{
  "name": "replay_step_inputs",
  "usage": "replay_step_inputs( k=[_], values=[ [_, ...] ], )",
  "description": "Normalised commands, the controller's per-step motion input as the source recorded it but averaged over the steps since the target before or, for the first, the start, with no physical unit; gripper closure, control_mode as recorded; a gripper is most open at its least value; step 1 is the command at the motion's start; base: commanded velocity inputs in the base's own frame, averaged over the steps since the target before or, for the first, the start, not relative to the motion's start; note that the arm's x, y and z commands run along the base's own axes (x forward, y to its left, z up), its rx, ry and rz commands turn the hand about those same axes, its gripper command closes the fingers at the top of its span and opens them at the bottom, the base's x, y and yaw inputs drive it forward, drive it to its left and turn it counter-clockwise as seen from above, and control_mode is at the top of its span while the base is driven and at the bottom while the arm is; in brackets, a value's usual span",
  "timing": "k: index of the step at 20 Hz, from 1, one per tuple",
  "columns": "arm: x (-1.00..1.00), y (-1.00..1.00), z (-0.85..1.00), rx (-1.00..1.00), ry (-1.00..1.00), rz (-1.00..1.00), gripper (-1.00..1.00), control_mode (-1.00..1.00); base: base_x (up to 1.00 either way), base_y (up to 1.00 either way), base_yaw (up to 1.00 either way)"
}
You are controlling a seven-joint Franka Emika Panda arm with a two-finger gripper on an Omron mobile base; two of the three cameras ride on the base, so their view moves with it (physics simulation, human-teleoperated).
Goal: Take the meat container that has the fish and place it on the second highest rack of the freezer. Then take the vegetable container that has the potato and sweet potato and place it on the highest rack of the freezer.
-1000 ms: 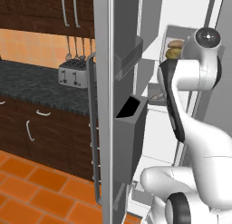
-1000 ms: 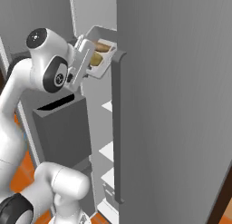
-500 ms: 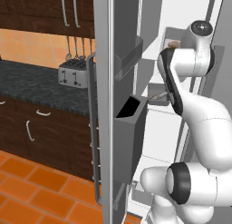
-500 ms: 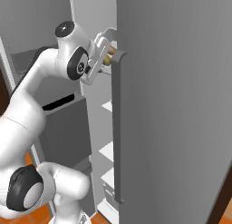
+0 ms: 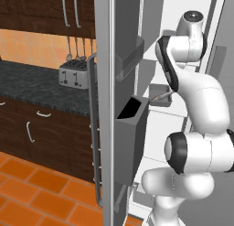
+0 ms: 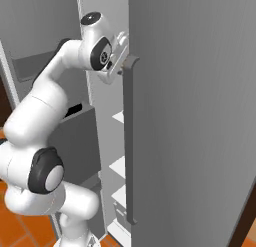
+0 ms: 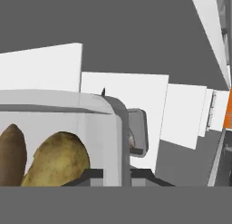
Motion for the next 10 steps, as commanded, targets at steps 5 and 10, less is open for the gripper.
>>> replay_step_inputs(
  k=[5,10],
  values=[
    [0.62,-0.27,0.00,0.01,0.05,0.00,1.00,-1.00,0.00,0.00,0.00],
    [0.63,-0.17,0.00,0.00,0.06,0.00,1.00,-1.00,0.00,0.00,0.00]
  ],
)
